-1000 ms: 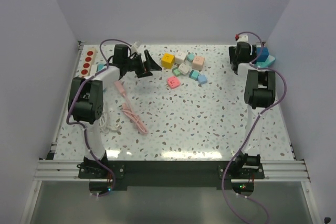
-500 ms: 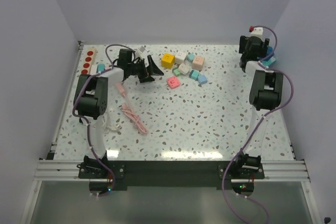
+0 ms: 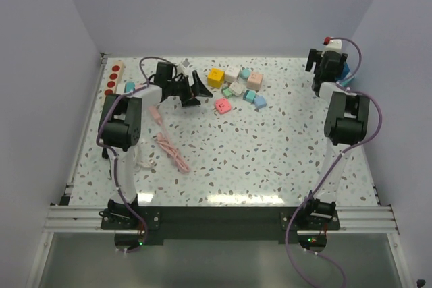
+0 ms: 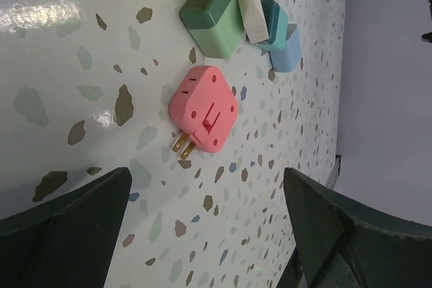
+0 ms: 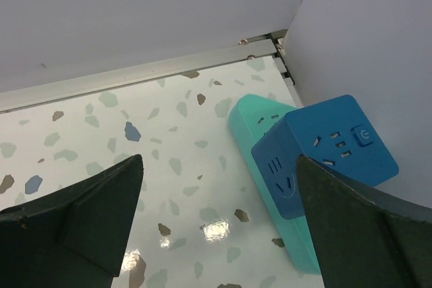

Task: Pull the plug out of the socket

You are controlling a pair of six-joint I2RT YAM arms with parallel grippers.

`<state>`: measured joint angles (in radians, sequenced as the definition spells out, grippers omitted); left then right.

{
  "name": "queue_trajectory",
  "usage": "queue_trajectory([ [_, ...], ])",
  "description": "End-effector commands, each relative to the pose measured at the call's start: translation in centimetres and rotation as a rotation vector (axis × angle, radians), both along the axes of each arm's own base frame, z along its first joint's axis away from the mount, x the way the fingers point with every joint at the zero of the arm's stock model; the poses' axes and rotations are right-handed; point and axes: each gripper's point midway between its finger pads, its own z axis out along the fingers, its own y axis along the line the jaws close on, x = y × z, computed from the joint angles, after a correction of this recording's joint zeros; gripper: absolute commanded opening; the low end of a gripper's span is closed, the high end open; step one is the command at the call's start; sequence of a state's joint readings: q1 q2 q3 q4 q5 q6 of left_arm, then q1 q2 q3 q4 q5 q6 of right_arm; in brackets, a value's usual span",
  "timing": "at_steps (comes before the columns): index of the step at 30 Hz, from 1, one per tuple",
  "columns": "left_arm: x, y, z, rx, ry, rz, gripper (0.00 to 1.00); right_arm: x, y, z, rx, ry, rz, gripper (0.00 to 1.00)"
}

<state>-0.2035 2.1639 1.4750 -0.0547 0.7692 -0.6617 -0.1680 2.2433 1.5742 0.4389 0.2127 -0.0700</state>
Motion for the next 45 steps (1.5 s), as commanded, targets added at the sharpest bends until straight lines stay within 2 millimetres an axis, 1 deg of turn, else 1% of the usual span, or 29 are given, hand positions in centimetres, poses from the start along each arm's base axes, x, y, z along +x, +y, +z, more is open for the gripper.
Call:
queue_trajectory([
  [1,0.3,-0.8,0.6,-0.004,-0.014,-0.017,1.0,-0.8,-1.3,6.9,0.009,-0.142,-0.034,0.98],
  [3,0.3,-0.9,0.6,-0.004,-0.014,-0.02,1.0,-1.1,-1.7,7.4,0.0,-0.153,-0.056,0.98],
  [8,0.1,-1.1,0.6,-0.005,-0.012,-0.027,1.0,-1.5,-2.3,7.2,0.019,-0.156,-0.106,0.98],
  [11,0.2,-1.1,0.5,-0.006,-0.008,-0.029,1.0,-0.9,-3.2,6.1,0.013,-0.139,-0.147,0.98],
  [12,0.3,-1.2,0.6,-0.006,-0.01,-0.029,1.0,-0.7,-3.6,5.4,0.01,-0.127,-0.167,0.98],
  [13,0.3,-1.2,0.3,-0.007,-0.002,-0.031,1.0,-0.6,-4.4,5.6,0.0,-0.132,-0.21,0.98],
  [14,0.4,-1.2,0.3,-0.008,-0.002,-0.03,1.0,-0.5,-4.9,4.8,-0.01,-0.125,-0.239,0.98],
  [15,0.4,-1.2,0.5,-0.01,-0.005,-0.031,1.0,-0.2,-5.3,5.4,-0.013,-0.143,-0.261,0.98],
  [16,0.4,-1.3,0.5,-0.012,-0.004,-0.033,1.0,-0.3,-5.9,5.2,-0.021,-0.143,-0.306,0.98],
  [17,0.5,-1.3,0.5,-0.011,-0.006,-0.032,1.0,-0.2,-6.3,3.9,-0.024,-0.127,-0.33,0.98],
  [20,0.4,-1.3,0.2,-0.009,0.002,-0.032,1.0,0.3,-7.0,4.0,-0.038,-0.137,-0.392,0.98],
  [21,0.4,-1.3,0.1,-0.009,0.002,-0.032,1.0,0.2,-6.9,2.2,-0.047,-0.09,-0.421,0.98],
  [22,0.4,-1.3,0.0,-0.009,0.008,-0.031,1.0,0.3,-7.3,2.9,-0.057,-0.106,-0.465,0.98],
  [23,0.4,-1.3,0.0,-0.009,0.008,-0.031,1.0,0.0,-7.7,2.6,-0.065,-0.103,-0.498,0.98],
  [25,0.4,-1.3,0.0,-0.011,0.009,-0.031,1.0,0.8,-7.6,1.5,-0.043,-0.088,-0.495,0.98],
  [26,0.4,-1.3,0.1,-0.009,0.006,-0.031,1.0,0.8,-7.5,0.2,-0.043,-0.033,-0.489,0.98],
  [27,0.4,-1.3,-0.1,-0.008,0.007,-0.03,1.0,1.7,-7.4,0.1,-0.034,-0.031,-0.48,0.98],
  [29,0.4,-1.3,-0.1,-0.008,0.009,-0.03,1.0,1.9,-7.2,-1.5,-0.027,0.041,-0.465,0.98],
  [31,0.4,-1.3,-0.2,-0.008,0.011,-0.031,1.0,2.6,-6.6,-1.5,-0.002,0.041,-0.433,0.98],
  [32,0.3,-1.3,-0.3,-0.008,0.012,-0.031,1.0,2.6,-6.5,-1.3,0.006,0.035,-0.426,0.92],
  [33,0.3,-1.3,-0.1,-0.008,0.007,-0.031,1.0,2.1,-6.3,-2.1,0.015,0.05,-0.418,0.89],
  [34,0.4,-1.3,0.0,-0.009,0.002,-0.032,1.0,2.1,-5.9,-0.9,0.029,0.028,-0.406,0.84],
  [35,0.3,-1.3,-0.1,-0.008,0.003,-0.033,1.0,1.8,-5.7,-0.8,0.035,0.036,-0.398,0.75],
  [36,0.3,-1.3,0.0,-0.007,-0.003,-0.034,1.0,1.6,-5.4,-1.3,0.054,0.052,-0.381,0.71],
  [37,0.2,-1.3,0.0,-0.009,-0.001,-0.037,1.0,1.5,-5.1,-0.8,0.06,0.057,-0.367,0.7],
  [40,0.0,-1.3,0.0,-0.015,-0.008,-0.04,1.0,0.5,-4.5,-1.5,0.083,0.114,-0.367,0.66],
  [41,-0.2,-1.3,-0.1,-0.018,-0.009,-0.041,1.0,-0.1,-4.1,-1.6,0.095,0.149,-0.361,0.63],
  [43,-0.3,-1.3,0.4,-0.021,-0.031,-0.04,1.0,-0.4,-3.2,-1.6,0.138,0.172,-0.343,0.52],
  [45,-1.0,-1.1,0.3,-0.02,-0.021,-0.043,1.0,-1.5,-2.6,-2.0,0.17,0.219,-0.355,0.5],
])
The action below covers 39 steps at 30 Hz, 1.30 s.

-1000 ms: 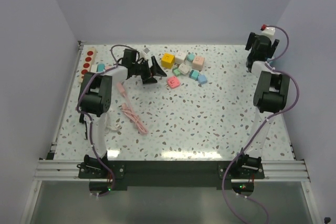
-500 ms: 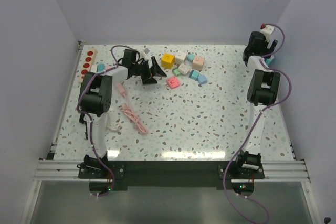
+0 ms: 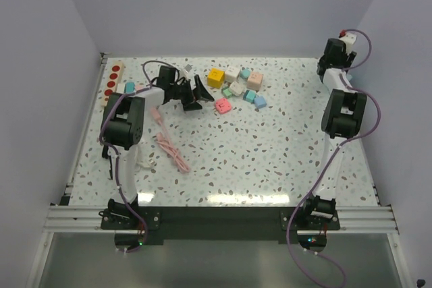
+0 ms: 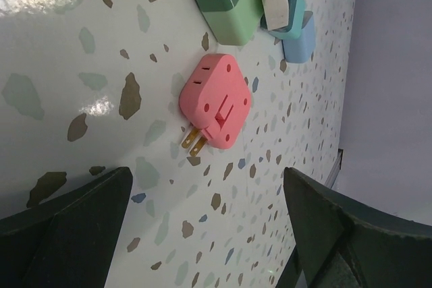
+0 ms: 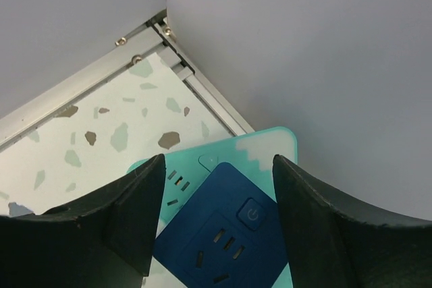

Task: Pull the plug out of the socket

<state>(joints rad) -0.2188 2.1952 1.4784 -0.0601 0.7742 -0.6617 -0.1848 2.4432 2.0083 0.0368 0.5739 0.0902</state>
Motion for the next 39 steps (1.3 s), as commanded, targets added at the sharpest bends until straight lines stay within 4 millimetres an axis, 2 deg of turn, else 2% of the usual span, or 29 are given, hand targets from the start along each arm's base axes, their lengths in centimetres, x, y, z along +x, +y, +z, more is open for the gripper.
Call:
queue_trajectory([
  [1,-0.4,-0.4,1.7,-0.031,-0.077,-0.025,1.0,-2.1,4.4,-1.4,0.18,0.105,0.06,0.49],
  [4,-0.9,-0.3,2.4,-0.039,-0.105,-0.026,1.0,-3.9,6.1,-2.9,0.259,0.198,0.071,0.47],
  [5,-1.4,-0.2,2.0,-0.036,-0.096,-0.026,1.0,-4.6,7.3,-3.5,0.286,0.246,0.098,0.47],
  [7,-1.8,-0.1,2.6,-0.038,-0.119,-0.027,1.0,-6.0,8.6,-3.7,0.308,0.284,0.107,0.47],
  [8,-2.4,0.1,2.1,-0.033,-0.107,-0.025,1.0,-7.4,9.9,-5.2,0.329,0.334,0.119,0.48],
  [9,-2.7,0.2,2.5,-0.031,-0.119,-0.029,1.0,-7.9,10.5,-4.0,0.346,0.304,0.12,0.48],
  [11,-3.5,0.4,2.2,-0.024,-0.114,-0.03,1.0,-8.6,12.0,-4.2,0.383,0.299,0.153,0.49],
  [12,-3.6,0.5,3.1,-0.022,-0.141,-0.033,1.0,-9.4,13.0,-5.1,0.426,0.321,0.172,0.49],
  [14,-4.4,0.8,3.2,-0.008,-0.147,-0.034,1.0,-10.1,14.5,-5.3,0.488,0.349,0.218,0.49],
  [15,-4.4,1.0,4.2,-0.001,-0.182,-0.034,1.0,-10.4,15.5,-5.4,0.52,0.367,0.254,0.49],
  [17,-5.1,1.2,4.6,0.009,-0.195,-0.038,1.0,-11.4,18.0,-5.1,0.581,0.416,0.329,0.49],
  [18,-5.3,1.4,5.6,0.012,-0.226,-0.04,1.0,-12.1,18.8,-5.0,0.597,0.434,0.353,0.49],
  [20,-6.0,1.7,5.9,0.021,-0.236,-0.039,1.0,-12.4,21.1,-1.7,0.619,0.369,0.453,0.5],
  [21,-6.3,1.8,7.1,0.017,-0.267,-0.038,1.0,-13.6,21.9,-2.2,0.639,0.377,0.48,0.52],
  [22,-6.4,1.8,7.4,0.016,-0.284,-0.035,1.0,-13.7,22.6,-1.2,0.652,0.34,0.512,0.52],
  [23,-6.9,1.9,7.4,0.015,-0.283,-0.034,1.0,-13.6,22.7,1.3,0.635,0.274,0.538,0.54],
  [25,-7.3,1.9,8.7,-0.007,-0.323,-0.034,1.0,-13.7,22.1,2.8,0.601,0.244,0.508,0.66],
  [26,-7.7,1.9,8.4,-0.009,-0.318,-0.035,1.0,-13.8,21.0,3.4,0.562,0.235,0.459,0.71],
  [27,-7.9,1.8,8.9,-0.017,-0.329,-0.04,1.0,-13.3,20.6,4.8,0.547,0.201,0.441,0.75],
  [28,-8.0,1.8,9.0,-0.018,-0.336,-0.042,1.0,-13.1,20.0,5.6,0.528,0.185,0.41,0.8],
  [30,-8.2,1.9,9.1,-0.017,-0.345,-0.048,1.0,-12.4,18.5,7.1,0.493,0.142,0.323,0.83],
  [32,-8.2,2.0,9.1,-0.013,-0.351,-0.044,1.0,-12.4,17.2,7.0,0.49,0.138,0.22,0.88],
  [33,-8.2,2.0,9.3,-0.013,-0.356,-0.042,1.0,-11.7,16.0,8.3,0.491,0.077,0.132,0.9],
  [35,-8.2,2.1,9.5,-0.014,-0.365,-0.034,1.0,-11.6,15.1,6.2,0.522,0.123,0.036,0.91],
  [36,-8.2,2.1,9.9,-0.017,-0.374,-0.029,1.0,-10.7,14.3,7.7,0.528,0.064,-0.021,0.91],
  [37,-8.1,2.2,10.1,-0.016,-0.382,-0.022,1.0,-10.1,14.2,5.5,0.532,0.107,-0.053,0.91],
  [38,-8.2,2.2,10.0,-0.015,-0.38,-0.019,1.0,-10.2,14.1,4.9,0.538,0.136,-0.076,0.91],
  [39,-8.2,2.2,10.1,-0.015,-0.383,-0.017,1.0,-9.0,13.8,5.8,0.563,0.09,-0.102,0.92],
])
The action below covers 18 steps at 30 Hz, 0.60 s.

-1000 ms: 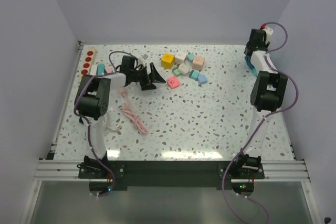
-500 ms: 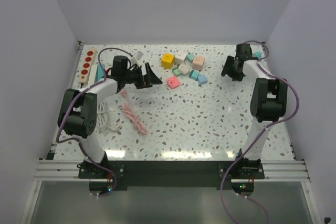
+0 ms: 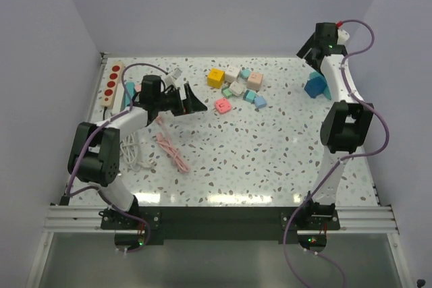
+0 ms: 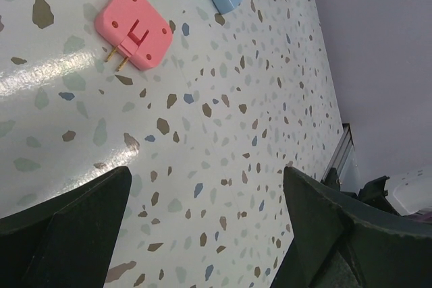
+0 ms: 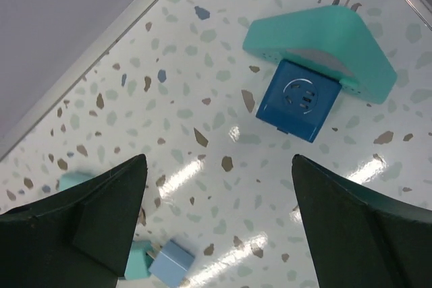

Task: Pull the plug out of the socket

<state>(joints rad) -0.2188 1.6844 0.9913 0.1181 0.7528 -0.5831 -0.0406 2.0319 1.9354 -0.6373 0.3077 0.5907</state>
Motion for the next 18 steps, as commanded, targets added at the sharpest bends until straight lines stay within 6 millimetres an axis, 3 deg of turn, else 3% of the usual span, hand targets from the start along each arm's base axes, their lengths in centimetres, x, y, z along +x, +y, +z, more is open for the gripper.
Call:
queue_trajectory([
  [1,0.4,-0.1,2.6,-0.016,-0.118,0.001,1.0,0.0,-2.2,-3.0,0.03,0.099,-0.208,0.92],
  [2,0.3,-0.1,2.6,-0.014,-0.116,0.0,1.0,-0.2,-2.5,-5.1,0.033,0.158,-0.227,0.92],
  [3,0.3,0.0,2.8,-0.012,-0.122,0.003,1.0,0.5,-2.6,-4.4,0.049,0.13,-0.249,0.92],
  [10,-0.3,0.2,2.1,-0.003,-0.106,0.009,1.0,0.6,-4.6,-7.0,0.075,0.147,-0.339,0.98],
  [17,0.4,-0.1,1.9,-0.008,-0.091,0.005,1.0,0.4,-6.5,-10.6,0.089,0.218,-0.358,0.98],
  [18,0.4,-0.1,1.8,-0.009,-0.089,0.006,1.0,0.3,-6.6,-11.9,0.086,0.246,-0.357,0.98],
])
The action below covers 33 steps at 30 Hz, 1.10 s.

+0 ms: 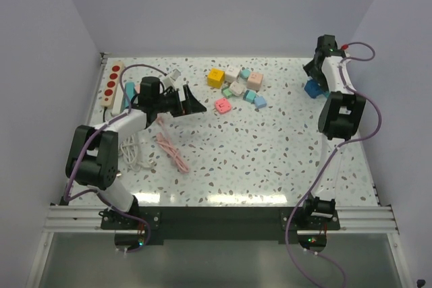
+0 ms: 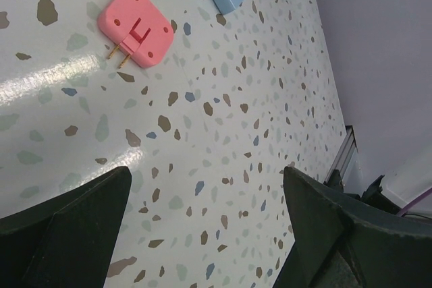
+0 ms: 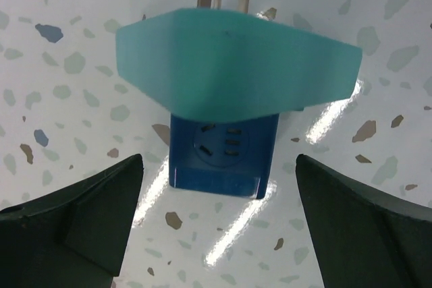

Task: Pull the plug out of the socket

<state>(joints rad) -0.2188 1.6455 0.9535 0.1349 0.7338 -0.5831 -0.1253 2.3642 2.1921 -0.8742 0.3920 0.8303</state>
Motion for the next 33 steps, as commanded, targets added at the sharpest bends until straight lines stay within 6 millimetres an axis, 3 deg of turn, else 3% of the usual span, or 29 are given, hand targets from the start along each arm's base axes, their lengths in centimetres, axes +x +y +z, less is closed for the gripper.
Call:
queue_trajectory([
  [1,1.1,-0.5,1.6,-0.015,-0.071,-0.011,1.0,0.0,-1.2,-1.7,-0.005,0.034,-0.039,0.98],
  [5,1.3,-0.6,1.4,-0.016,-0.058,-0.016,1.0,0.7,-1.2,-3.7,0.023,0.041,-0.006,0.96],
  [8,1.2,-0.6,1.2,-0.015,-0.052,-0.016,1.0,1.5,-0.8,-4.3,0.042,0.016,0.04,0.89],
  [12,1.1,-0.5,1.1,-0.005,-0.048,-0.021,1.0,2.4,0.0,-3.0,0.058,-0.033,0.12,0.63],
  [13,1.1,-0.5,1.2,-0.004,-0.053,-0.02,1.0,2.9,0.2,-2.4,0.061,-0.065,0.147,0.46],
  [16,1.1,-0.4,1.5,-0.003,-0.063,-0.013,1.0,2.6,2.1,-0.5,0.11,-0.102,0.271,0.22],
  [17,1.0,-0.4,1.8,-0.007,-0.066,-0.013,1.0,2.0,3.0,-0.6,0.13,-0.098,0.327,0.09],
  [19,1.1,-0.4,2.0,-0.012,-0.075,-0.014,1.0,1.5,4.3,1.5,0.162,-0.14,0.401,0.0],
  [20,1.0,-0.5,2.1,-0.014,-0.075,-0.015,1.0,0.6,5.1,1.2,0.18,-0.115,0.46,0.0],
  [22,1.0,-0.5,2.3,-0.017,-0.08,-0.016,1.0,-0.6,7.8,2.5,0.258,-0.126,0.587,0.0],
  [23,1.0,-0.6,2.6,-0.02,-0.089,-0.02,1.0,-2.3,9.0,1.8,0.276,-0.064,0.654,0.0],
  [24,0.9,-0.5,2.6,-0.021,-0.086,-0.018,1.0,-3.5,9.5,3.3,0.261,-0.058,0.683,0.0],
  [25,0.8,-0.5,2.9,-0.025,-0.093,-0.017,1.0,-5.8,10.8,1.8,0.275,0.006,0.711,0.0],
  [26,0.7,-0.5,3.1,-0.026,-0.096,-0.018,1.0,-7.0,11.4,2.1,0.26,0.015,0.74,0.0],
  [27,0.5,-0.5,3.1,-0.028,-0.097,-0.021,1.0,-8.2,11.7,4.1,0.22,-0.008,0.757,0.0],
  [28,0.4,-0.5,3.4,-0.028,-0.107,-0.02,1.0,-10.8,13.4,2.7,0.231,0.047,0.795,0.0],
  [30,-0.1,-0.3,3.3,-0.023,-0.101,-0.02,1.0,-13.6,15.0,2.6,0.203,0.09,0.869,0.0],
  [31,-0.2,-0.3,3.4,-0.021,-0.103,-0.02,1.0,-16.4,16.7,2.6,0.211,0.117,0.925,0.0],
  [33,-0.9,-0.1,2.9,-0.01,-0.088,-0.026,1.0,-19.1,18.4,2.5,0.236,0.127,1.02,0.0],
])
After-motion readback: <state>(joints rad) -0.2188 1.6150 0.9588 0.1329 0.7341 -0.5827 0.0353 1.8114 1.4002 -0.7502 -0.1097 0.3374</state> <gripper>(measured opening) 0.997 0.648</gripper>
